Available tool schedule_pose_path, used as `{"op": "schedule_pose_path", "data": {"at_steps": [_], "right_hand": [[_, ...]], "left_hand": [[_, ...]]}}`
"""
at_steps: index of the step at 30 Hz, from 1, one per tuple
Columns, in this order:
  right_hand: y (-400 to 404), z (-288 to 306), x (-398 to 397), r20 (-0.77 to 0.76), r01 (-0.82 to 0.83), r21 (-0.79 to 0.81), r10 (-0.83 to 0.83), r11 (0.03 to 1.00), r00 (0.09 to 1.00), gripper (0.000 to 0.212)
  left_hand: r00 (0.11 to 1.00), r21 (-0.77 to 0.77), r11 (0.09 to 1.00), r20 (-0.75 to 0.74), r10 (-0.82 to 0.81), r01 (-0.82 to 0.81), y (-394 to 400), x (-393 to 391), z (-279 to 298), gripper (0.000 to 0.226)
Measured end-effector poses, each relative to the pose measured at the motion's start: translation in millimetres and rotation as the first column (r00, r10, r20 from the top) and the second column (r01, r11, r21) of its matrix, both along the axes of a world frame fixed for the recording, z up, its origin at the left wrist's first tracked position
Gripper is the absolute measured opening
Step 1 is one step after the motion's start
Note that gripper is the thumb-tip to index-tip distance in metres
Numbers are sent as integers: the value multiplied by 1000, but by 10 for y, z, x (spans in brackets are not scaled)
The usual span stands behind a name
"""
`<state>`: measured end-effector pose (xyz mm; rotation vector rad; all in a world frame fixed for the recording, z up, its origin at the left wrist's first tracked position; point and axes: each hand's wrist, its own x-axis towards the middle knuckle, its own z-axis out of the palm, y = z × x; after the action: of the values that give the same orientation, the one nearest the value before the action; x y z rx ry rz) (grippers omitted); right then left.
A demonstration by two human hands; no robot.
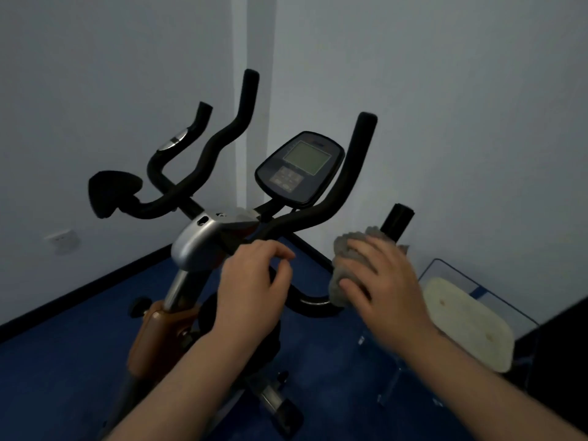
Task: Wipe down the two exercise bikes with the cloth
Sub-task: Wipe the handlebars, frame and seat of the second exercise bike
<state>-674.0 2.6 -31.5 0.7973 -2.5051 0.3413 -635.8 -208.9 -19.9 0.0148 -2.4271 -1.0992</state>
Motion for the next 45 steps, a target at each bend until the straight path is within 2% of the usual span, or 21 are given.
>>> {"op": "schedule_pose_path", "data": {"at_steps": [5,9,11,14,19,21,23,25,27,29,30,31,32,34,35,37,39,41,42,43,45], "right_hand": [[51,-168,58,-63,-109,191,124,975,990,41],[140,-36,-151,-65,106,-73,-110,992,992,49],[-7,-156,-54,-43,94,-124,-100,988,994,44],[101,-127,-111,-121,-91,56,97,994,988,40],[460,338,-729,-361,-13,239,101,971,927,33],[490,394,-863,-376,-20,175,85,984,923,29],[367,330,-830,-296,19,-76,-41,997,954,32],[111,252,-738,-130,129,-453,-208,882,969,38],[-169,229,-693,54,225,-785,-298,577,953,34],[-350,260,-690,184,275,-919,-313,281,932,25],[-372,254,-685,203,290,-919,-311,266,929,23],[-335,231,-673,158,281,-886,-329,369,931,22],[-259,213,-645,34,232,-791,-339,565,940,23],[31,241,-726,-184,103,-410,-193,906,964,28],[163,323,-804,-173,62,-264,-111,962,979,31],[221,487,-844,41,100,-293,-92,951,995,31],[93,512,-775,218,242,-661,-127,710,968,29],[-153,447,-657,332,357,-913,-150,198,931,27],[-254,412,-596,355,362,-932,-172,13,919,25],[-314,377,-550,351,346,-936,-201,-63,914,23],[-368,285,-457,308,313,-950,-209,-9,928,23]], "left_hand": [[978,39,987,129,-162,159,272,-151,37,15],[976,-80,993,207,-68,86,289,-167,-18,15],[977,-98,993,208,-48,70,276,-152,-27,14],[978,-123,990,207,-40,67,284,-144,-37,13],[976,-108,993,215,-27,51,291,-129,-23,12],[976,-108,993,217,-21,45,295,-123,-19,12],[977,-115,993,215,-15,41,296,-118,-16,13],[976,-121,992,215,-13,40,296,-117,-12,13],[977,-129,991,212,-6,34,301,-118,-15,13],[979,-139,990,203,3,25,303,-117,-19,13],[980,-140,990,200,4,25,302,-118,-20,13],[980,-140,990,198,2,26,300,-119,-22,13],[981,-138,990,196,0,28,297,-123,-25,13],[980,-139,990,197,-1,29,303,-131,-33,12],[980,-146,989,201,0,30,309,-135,-26,12],[978,-159,987,210,6,28,312,-132,-9,12],[977,-155,988,215,9,25,305,-127,-8,12],[976,-150,988,218,10,23,302,-120,-5,12],[977,-149,989,215,12,21,302,-119,-4,12],[977,-151,988,211,14,19,303,-123,-6,12],[978,-160,987,209,11,23,307,-131,-9,12]]}}
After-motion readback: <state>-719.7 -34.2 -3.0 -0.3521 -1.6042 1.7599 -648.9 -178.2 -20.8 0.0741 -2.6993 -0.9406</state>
